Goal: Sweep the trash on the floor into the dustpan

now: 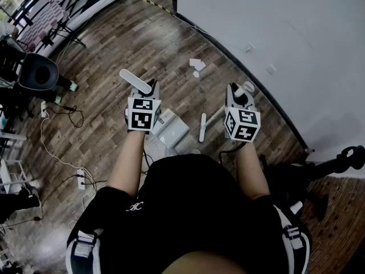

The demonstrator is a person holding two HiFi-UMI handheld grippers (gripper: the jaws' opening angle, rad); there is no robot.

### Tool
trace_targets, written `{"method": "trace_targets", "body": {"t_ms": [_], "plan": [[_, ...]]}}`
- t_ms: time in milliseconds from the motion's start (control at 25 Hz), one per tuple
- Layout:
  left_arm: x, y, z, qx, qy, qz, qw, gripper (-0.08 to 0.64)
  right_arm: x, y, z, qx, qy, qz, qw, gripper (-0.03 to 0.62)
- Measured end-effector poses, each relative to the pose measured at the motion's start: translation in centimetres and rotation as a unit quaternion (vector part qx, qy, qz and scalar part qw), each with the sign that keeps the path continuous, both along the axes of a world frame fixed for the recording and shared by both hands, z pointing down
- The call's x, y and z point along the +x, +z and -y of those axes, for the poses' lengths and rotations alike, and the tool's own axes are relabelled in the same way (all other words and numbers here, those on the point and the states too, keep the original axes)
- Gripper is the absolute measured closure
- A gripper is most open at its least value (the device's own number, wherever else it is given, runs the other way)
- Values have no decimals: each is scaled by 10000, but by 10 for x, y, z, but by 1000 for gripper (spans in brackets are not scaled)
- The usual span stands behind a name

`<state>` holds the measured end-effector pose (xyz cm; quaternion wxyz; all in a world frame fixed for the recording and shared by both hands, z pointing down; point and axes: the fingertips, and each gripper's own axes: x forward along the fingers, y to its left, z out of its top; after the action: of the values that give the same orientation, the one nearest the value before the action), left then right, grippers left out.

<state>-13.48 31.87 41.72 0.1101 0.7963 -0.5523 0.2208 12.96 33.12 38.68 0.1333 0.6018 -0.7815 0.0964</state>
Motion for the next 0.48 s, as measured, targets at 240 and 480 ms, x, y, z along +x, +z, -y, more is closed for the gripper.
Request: {"method": "trace_targets", "body": {"t_ms": [240,480], "plan": [[-8,-1,5,78,-128,64,9999,529,-1,10,0,-81,-16,21,10000,538],[-23,0,13,39,-304,-55,9995,529,-4,10,6,-59,-26,-35,10000,538]]}}
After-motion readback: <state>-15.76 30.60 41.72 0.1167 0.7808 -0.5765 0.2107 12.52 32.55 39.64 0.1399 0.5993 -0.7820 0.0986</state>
